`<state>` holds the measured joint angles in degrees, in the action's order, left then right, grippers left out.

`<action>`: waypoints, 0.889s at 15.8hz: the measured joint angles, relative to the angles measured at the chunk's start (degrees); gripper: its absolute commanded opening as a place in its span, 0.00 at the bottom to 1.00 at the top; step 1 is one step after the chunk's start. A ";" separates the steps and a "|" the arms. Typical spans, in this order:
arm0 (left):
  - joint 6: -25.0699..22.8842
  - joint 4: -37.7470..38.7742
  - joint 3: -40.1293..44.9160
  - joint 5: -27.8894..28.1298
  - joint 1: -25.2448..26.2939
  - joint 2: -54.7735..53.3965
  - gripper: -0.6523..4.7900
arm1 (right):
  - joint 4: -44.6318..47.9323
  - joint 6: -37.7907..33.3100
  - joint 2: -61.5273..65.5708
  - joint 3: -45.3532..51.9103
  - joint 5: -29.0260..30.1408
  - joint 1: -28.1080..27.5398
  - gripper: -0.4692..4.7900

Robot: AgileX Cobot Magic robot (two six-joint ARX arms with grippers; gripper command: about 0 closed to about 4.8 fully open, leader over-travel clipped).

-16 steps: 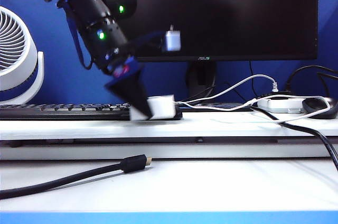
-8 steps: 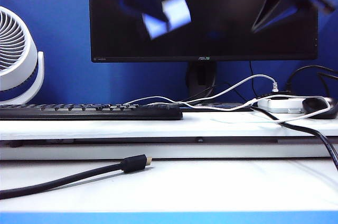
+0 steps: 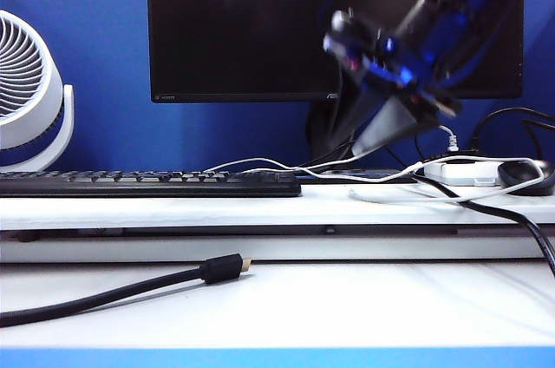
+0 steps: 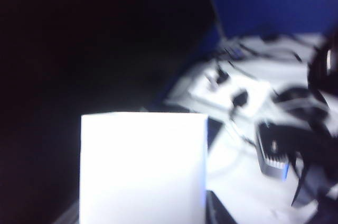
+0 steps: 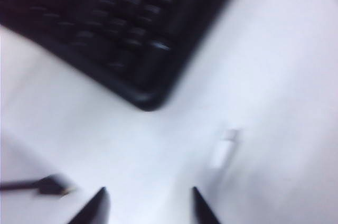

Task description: Pick up the Type-C charging cable and the charging base, insert one end of the Type-C charger into the corresponding slot on the base, and finally place the plugged-in charger back on the table.

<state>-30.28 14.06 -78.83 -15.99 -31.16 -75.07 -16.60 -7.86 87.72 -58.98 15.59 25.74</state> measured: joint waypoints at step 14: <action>4.24 -2.71 -0.04 1.73 -0.02 2.84 0.61 | 6.45 -5.51 8.20 -0.55 -5.49 0.28 0.52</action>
<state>-26.04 11.35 -78.87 -14.26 -31.18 -72.23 -10.15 -13.37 95.92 -59.53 10.11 26.02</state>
